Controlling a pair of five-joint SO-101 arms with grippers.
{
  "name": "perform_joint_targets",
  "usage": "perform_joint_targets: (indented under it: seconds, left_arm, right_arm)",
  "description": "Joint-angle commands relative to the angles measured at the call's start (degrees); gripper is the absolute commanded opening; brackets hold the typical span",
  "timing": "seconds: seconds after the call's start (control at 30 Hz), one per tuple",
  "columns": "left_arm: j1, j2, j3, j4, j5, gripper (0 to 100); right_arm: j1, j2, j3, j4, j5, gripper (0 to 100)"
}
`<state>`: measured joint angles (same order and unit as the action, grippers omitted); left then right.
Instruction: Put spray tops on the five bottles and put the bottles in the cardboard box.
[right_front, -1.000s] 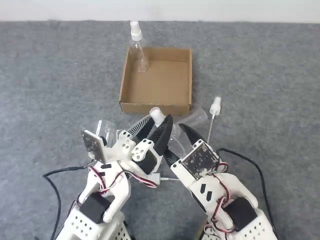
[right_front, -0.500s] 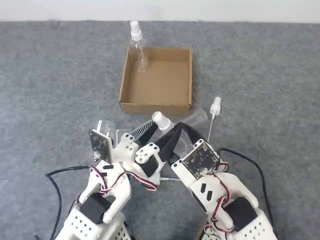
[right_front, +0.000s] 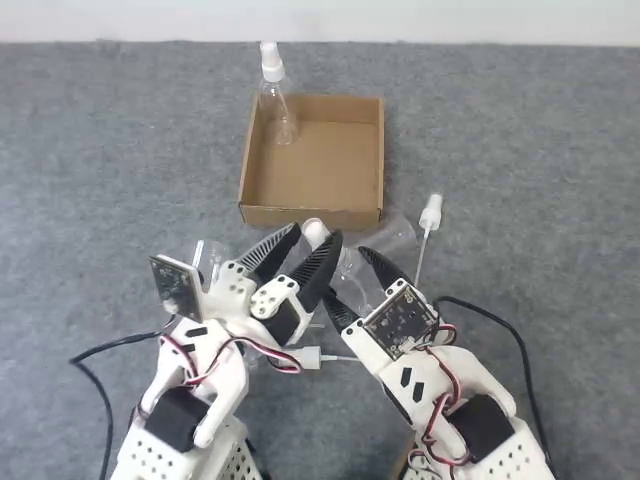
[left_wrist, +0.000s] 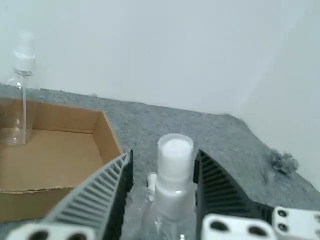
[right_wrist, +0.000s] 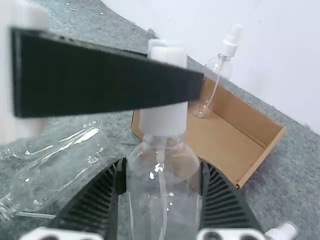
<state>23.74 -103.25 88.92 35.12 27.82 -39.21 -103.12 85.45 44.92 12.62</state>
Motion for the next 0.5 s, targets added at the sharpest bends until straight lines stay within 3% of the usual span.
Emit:
perform_joint_targets:
  seconds: [0.0,0.3,0.47]
  left_arm:
    - [-0.2,-1.1,-3.4,0.0,-0.7,18]
    - [0.2,-1.1,-2.9,-0.1,-0.7,18]
    - [0.7,-1.1,-2.9,0.2,-0.9,7]
  right_arm:
    - [-0.1,-0.9,-0.5,-1.7,0.8,7.3]
    - [-0.5,-0.9,-0.5,-1.3,0.8,7.3]
    - [-0.1,-0.9,-0.5,-1.3,0.8,7.2]
